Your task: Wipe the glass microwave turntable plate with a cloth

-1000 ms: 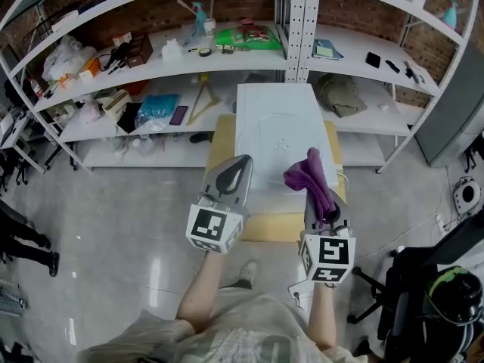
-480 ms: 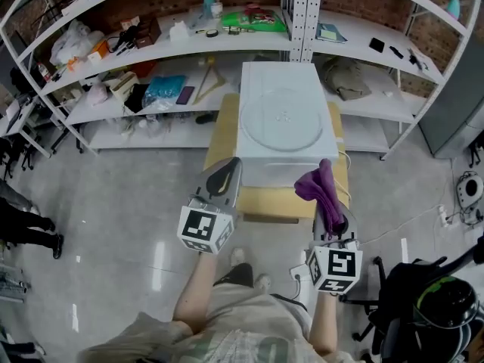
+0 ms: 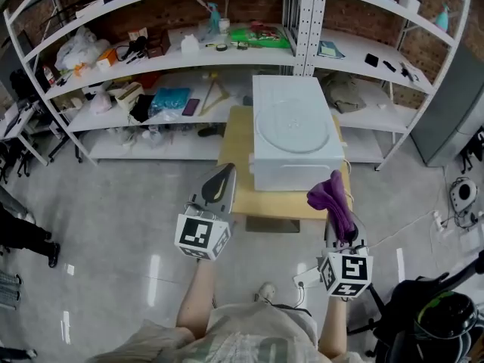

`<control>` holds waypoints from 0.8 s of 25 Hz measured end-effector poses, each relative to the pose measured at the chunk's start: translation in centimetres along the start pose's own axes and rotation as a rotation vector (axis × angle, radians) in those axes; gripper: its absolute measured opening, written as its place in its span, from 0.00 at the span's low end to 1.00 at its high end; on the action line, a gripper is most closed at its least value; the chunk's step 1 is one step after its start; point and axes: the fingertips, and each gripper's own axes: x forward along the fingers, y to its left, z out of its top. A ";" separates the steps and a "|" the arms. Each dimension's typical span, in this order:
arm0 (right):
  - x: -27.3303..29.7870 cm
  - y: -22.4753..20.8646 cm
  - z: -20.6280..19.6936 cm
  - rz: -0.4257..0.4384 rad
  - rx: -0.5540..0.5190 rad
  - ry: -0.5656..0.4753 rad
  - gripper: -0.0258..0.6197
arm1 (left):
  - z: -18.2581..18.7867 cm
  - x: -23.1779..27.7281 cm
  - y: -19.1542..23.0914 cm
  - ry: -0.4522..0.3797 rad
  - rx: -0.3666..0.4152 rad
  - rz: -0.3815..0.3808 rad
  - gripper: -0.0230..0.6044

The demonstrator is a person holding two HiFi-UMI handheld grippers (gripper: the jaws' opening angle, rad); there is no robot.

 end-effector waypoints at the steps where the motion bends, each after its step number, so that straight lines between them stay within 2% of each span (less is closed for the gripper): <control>1: -0.6 1.1 0.3 -0.001 -0.010 -0.003 0.12 | 0.2 -1.4 0.4 0.002 -0.002 -0.004 0.04; 4: -2.2 4.4 1.0 -0.009 -0.025 0.001 0.12 | 0.9 -6.1 1.6 0.005 -0.023 -0.017 0.04; 7: -4.3 8.5 1.5 0.004 0.033 0.012 0.12 | 0.5 -11.1 2.5 0.049 -0.067 -0.032 0.04; 12: -7.4 14.9 4.0 -0.004 0.030 -0.022 0.12 | 0.8 -16.3 3.2 0.086 -0.098 -0.086 0.04; 15: -9.6 16.5 3.8 -0.010 0.005 -0.014 0.12 | 1.4 -18.4 3.0 0.074 -0.108 -0.096 0.04; 20: -14.3 16.4 1.7 -0.056 0.014 0.009 0.12 | 1.5 -21.2 2.0 0.058 -0.119 -0.096 0.04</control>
